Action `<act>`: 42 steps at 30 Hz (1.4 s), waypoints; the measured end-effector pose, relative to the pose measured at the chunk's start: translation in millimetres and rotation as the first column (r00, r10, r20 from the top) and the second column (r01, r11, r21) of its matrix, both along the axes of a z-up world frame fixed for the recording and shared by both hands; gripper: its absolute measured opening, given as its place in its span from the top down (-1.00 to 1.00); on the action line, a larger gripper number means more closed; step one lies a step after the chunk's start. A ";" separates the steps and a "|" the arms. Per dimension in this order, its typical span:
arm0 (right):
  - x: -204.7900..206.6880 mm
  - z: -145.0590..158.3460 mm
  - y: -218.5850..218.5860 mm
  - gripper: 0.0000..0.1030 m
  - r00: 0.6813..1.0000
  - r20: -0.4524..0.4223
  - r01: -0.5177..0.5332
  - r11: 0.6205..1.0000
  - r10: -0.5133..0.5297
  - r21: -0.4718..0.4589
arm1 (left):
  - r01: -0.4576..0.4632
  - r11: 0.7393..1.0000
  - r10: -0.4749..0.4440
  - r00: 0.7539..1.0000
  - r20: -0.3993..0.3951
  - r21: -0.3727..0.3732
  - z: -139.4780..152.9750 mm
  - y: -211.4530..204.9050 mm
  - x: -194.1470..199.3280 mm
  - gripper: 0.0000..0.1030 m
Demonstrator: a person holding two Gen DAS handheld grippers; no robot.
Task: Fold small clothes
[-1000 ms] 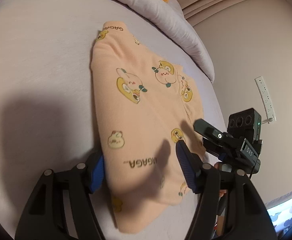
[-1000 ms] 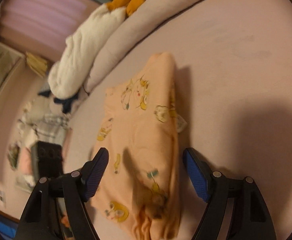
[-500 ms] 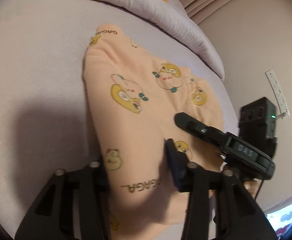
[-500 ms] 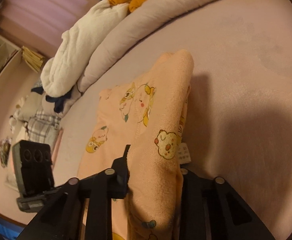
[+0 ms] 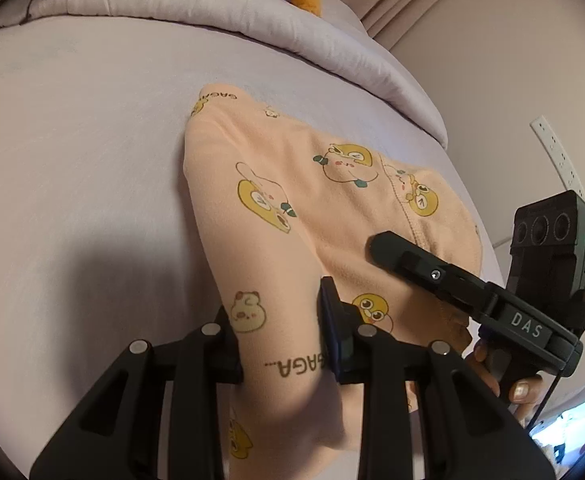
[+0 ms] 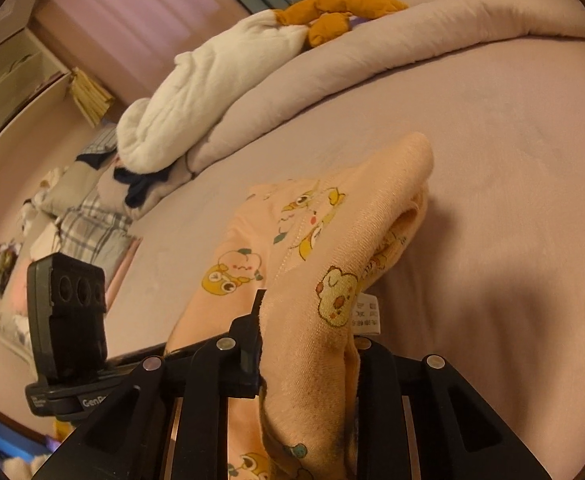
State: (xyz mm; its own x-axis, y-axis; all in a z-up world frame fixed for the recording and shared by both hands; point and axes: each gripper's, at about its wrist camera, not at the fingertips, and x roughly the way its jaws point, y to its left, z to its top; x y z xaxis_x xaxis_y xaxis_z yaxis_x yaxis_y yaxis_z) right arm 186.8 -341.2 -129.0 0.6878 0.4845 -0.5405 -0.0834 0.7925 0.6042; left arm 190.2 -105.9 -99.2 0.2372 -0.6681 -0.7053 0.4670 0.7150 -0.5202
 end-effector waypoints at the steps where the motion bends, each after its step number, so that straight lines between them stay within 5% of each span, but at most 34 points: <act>1: -6.2 1.4 2.3 0.53 1.000 0.005 -0.005 1.000 0.005 0.002 | 0.001 1.000 -0.001 1.000 0.006 0.004 1.8 2.8 -6.5 0.43; 24: -125.2 54.4 69.0 0.53 0.986 0.148 -0.084 0.996 0.082 0.007 | -0.053 0.997 0.041 0.982 0.184 0.056 65.8 51.6 -127.1 0.42; 42: -185.7 78.0 109.6 0.53 0.960 0.228 -0.155 0.987 0.162 -0.048 | -0.130 0.991 0.118 0.961 0.249 0.031 89.6 105.3 -204.6 0.42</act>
